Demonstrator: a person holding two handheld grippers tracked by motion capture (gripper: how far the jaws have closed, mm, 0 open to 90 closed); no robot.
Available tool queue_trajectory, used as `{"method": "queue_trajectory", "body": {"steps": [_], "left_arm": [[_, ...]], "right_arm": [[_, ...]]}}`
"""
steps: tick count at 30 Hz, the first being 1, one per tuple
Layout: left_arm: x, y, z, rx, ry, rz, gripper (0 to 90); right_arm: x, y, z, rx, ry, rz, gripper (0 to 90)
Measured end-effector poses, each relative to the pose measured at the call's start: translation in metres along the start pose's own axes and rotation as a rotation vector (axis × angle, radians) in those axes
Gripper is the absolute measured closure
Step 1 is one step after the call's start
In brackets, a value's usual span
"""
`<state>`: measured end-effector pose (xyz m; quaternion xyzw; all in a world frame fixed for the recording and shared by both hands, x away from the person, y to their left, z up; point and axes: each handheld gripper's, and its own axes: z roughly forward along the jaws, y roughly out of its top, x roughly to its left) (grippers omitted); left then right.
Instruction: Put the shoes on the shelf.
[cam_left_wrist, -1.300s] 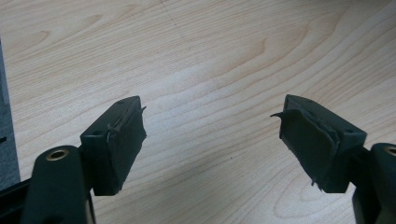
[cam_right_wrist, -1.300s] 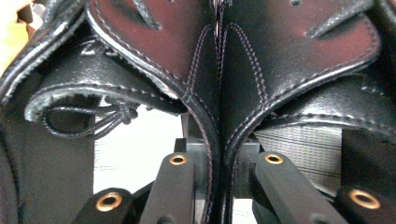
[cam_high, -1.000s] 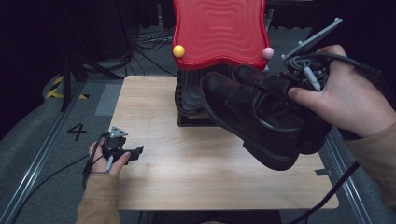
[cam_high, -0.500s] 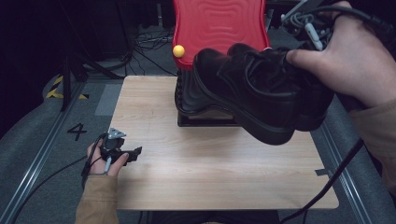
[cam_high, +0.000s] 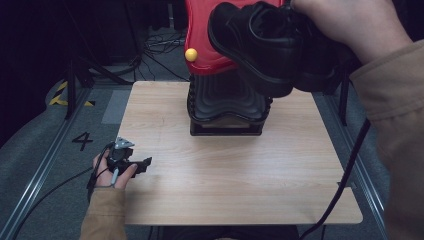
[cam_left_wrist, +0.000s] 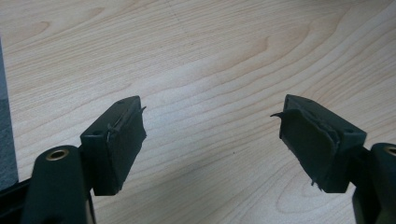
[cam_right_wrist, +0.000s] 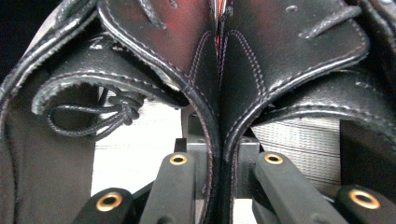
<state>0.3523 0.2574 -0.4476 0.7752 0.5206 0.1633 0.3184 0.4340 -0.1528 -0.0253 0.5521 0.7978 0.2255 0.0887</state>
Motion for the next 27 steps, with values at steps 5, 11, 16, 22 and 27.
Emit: {"method": "queue_trajectory", "body": {"steps": [5,11,16,22,27], "left_arm": [[0.000,0.000,0.002,-0.002,-0.008,-0.004,22.7],[0.003,-0.001,0.003,-0.004,-0.018,-0.011,22.7],[0.005,-0.002,0.004,0.007,-0.032,-0.019,22.7],[0.005,-0.002,0.005,-0.004,-0.025,-0.015,22.8],[0.006,-0.001,0.004,0.000,-0.040,-0.020,22.7]], "right_arm": [[0.002,0.025,0.007,-0.031,-0.035,0.034,82.2],[0.004,0.049,0.017,-0.065,-0.054,0.074,82.2],[0.005,0.069,0.026,-0.137,-0.073,0.093,82.2],[0.011,0.088,0.043,-0.211,-0.128,0.084,82.2],[0.014,0.094,0.053,-0.252,-0.152,0.068,82.2]]}}
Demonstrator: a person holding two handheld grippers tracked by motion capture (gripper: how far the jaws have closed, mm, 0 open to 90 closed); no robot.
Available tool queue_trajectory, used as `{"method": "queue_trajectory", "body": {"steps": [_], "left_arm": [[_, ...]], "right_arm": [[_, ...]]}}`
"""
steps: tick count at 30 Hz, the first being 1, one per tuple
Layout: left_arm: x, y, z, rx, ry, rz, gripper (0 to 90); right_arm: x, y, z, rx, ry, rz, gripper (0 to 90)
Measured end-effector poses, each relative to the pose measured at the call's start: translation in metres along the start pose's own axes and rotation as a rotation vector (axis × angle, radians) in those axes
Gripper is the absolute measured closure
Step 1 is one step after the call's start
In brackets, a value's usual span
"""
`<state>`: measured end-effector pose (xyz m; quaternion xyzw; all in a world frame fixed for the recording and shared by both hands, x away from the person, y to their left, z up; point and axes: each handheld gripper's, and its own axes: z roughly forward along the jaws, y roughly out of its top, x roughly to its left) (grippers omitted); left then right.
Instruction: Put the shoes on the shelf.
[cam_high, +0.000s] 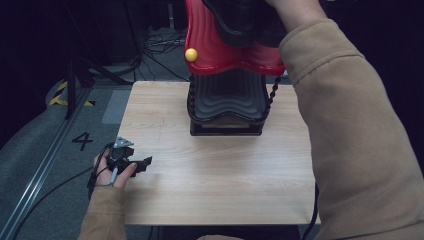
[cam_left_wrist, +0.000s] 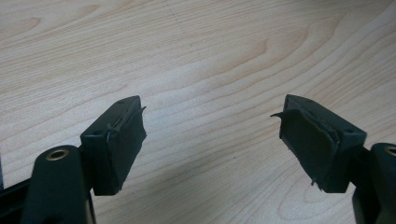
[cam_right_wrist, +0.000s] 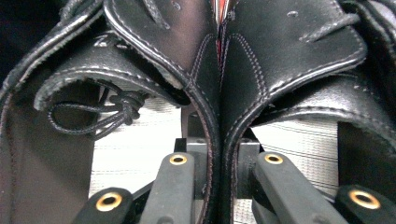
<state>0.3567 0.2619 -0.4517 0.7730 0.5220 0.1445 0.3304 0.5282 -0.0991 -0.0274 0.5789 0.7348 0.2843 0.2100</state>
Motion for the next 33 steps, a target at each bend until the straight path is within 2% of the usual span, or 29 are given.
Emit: {"method": "queue_trajectory", "body": {"steps": [1,2,4,12,16,23,33], "left_arm": [[0.000,0.000,0.000,-0.012,0.006,-0.003,22.7],[0.001,0.000,-0.001,-0.002,0.002,0.000,22.7],[0.000,0.000,0.000,-0.012,0.003,-0.001,22.8],[0.001,0.000,-0.001,-0.013,0.005,-0.006,22.7],[0.002,0.001,-0.005,-0.029,0.012,-0.007,22.8],[0.001,0.001,-0.005,-0.022,0.007,-0.008,22.8],[0.002,0.001,-0.007,-0.029,0.004,-0.015,22.8]], "right_arm": [[0.002,0.002,0.007,-0.028,-0.007,0.008,82.2],[0.003,0.003,0.013,-0.037,-0.011,0.020,82.2],[0.003,0.004,0.020,-0.035,-0.019,0.036,82.1],[0.006,0.000,0.044,-0.055,-0.047,0.034,81.5],[0.005,-0.005,0.060,-0.074,-0.017,0.065,81.6],[0.013,-0.008,0.067,-0.102,-0.018,0.059,81.0],[0.011,-0.013,0.083,-0.127,-0.050,0.006,80.4]]}}
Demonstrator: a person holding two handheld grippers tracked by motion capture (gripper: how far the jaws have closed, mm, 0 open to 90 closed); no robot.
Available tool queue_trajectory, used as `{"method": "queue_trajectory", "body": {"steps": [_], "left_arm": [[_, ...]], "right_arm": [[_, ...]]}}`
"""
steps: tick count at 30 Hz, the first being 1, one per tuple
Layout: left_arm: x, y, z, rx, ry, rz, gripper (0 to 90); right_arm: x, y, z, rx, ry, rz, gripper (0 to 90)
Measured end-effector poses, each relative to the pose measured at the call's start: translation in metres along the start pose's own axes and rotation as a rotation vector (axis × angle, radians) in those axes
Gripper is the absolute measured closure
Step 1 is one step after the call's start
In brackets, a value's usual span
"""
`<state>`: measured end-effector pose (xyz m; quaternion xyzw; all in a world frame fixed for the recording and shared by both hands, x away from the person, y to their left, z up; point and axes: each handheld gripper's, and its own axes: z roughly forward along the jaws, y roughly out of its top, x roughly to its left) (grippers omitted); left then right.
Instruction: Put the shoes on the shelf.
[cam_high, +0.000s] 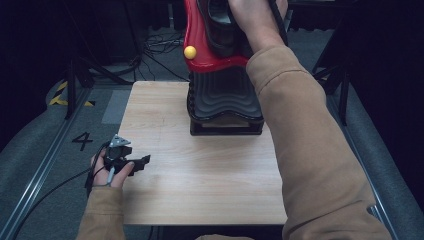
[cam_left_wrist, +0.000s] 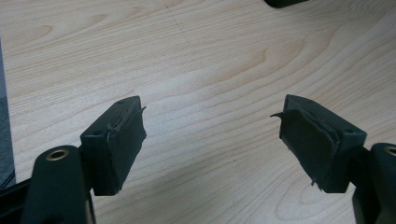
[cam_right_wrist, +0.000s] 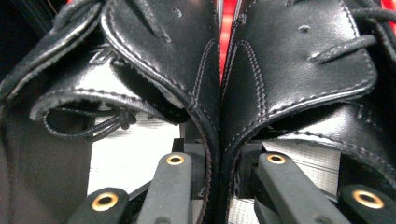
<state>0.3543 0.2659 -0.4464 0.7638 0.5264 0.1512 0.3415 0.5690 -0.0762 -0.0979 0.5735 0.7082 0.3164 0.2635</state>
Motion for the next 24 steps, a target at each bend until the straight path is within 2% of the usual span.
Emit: {"method": "queue_trajectory", "body": {"steps": [4,7,10,16,20,21,24], "left_arm": [[0.001,0.001,0.001,0.013,-0.001,0.007,22.8],[-0.001,0.000,0.002,0.006,0.001,0.003,22.8],[-0.002,0.001,0.001,0.001,0.001,0.004,22.8],[-0.003,0.001,0.002,0.006,0.001,0.009,22.8],[-0.005,0.002,0.001,0.004,0.004,0.011,22.8],[-0.005,0.002,0.000,0.016,-0.004,0.016,22.8],[-0.006,0.002,0.002,0.006,0.007,0.018,22.8]], "right_arm": [[0.002,-0.003,0.002,-0.004,0.004,0.003,79.8],[0.007,-0.005,0.001,-0.002,-0.008,0.007,78.1],[0.006,-0.005,-0.001,0.008,-0.005,0.027,75.6],[-0.002,-0.005,-0.007,0.035,0.020,0.070,67.7],[-0.008,-0.006,-0.014,0.065,0.065,0.107,64.8],[-0.009,-0.006,-0.017,0.065,0.070,0.108,64.4],[-0.011,-0.006,-0.026,0.062,0.087,0.111,63.3]]}}
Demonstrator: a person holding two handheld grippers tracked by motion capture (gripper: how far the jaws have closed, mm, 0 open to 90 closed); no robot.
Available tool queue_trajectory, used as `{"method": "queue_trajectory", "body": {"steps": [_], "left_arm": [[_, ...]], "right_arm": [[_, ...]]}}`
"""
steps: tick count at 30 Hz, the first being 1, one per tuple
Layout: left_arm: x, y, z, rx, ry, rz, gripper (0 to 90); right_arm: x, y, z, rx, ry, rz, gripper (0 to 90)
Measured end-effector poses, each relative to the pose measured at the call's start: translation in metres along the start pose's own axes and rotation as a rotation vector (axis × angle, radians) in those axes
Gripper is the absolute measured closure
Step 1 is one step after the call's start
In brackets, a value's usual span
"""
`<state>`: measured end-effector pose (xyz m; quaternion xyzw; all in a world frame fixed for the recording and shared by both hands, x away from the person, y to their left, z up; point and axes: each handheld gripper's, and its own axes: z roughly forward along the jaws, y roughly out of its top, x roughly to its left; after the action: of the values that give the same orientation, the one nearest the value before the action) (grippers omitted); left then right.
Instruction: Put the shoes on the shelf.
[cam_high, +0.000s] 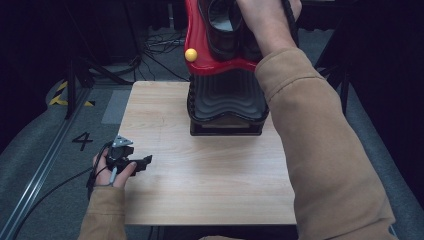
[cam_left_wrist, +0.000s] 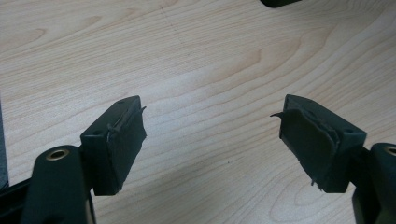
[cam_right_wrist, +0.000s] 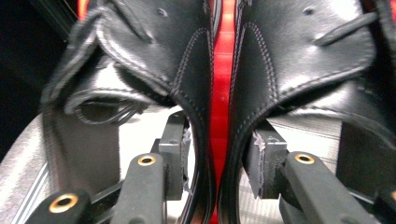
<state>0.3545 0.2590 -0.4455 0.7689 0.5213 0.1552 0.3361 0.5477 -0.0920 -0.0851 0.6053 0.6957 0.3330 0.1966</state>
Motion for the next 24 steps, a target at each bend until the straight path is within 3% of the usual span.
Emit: {"method": "queue_trajectory", "body": {"steps": [5,6,7,10,13,18,24], "left_arm": [[-0.001,0.001,0.000,0.001,-0.002,0.002,22.8],[-0.002,0.001,-0.001,-0.003,-0.001,0.005,22.8],[-0.002,0.001,-0.001,-0.002,0.001,0.005,22.8],[-0.002,0.002,-0.003,-0.006,0.007,0.011,22.8],[-0.002,0.002,-0.004,-0.002,0.008,0.015,22.8],[-0.002,0.003,-0.004,0.001,0.013,0.011,22.8],[-0.003,0.004,-0.007,0.000,0.015,0.014,22.8]], "right_arm": [[-0.005,-0.002,-0.017,-0.011,0.049,-0.021,60.8],[-0.010,-0.004,-0.032,-0.031,0.088,-0.067,58.8],[-0.010,-0.004,-0.032,-0.031,0.088,-0.067,58.8],[-0.014,-0.009,-0.050,-0.052,0.103,-0.139,57.6],[-0.024,-0.021,-0.071,-0.061,0.125,-0.209,56.1],[-0.044,-0.045,-0.094,-0.071,0.157,-0.287,53.9],[-0.073,-0.067,-0.113,-0.068,0.185,-0.317,52.4]]}}
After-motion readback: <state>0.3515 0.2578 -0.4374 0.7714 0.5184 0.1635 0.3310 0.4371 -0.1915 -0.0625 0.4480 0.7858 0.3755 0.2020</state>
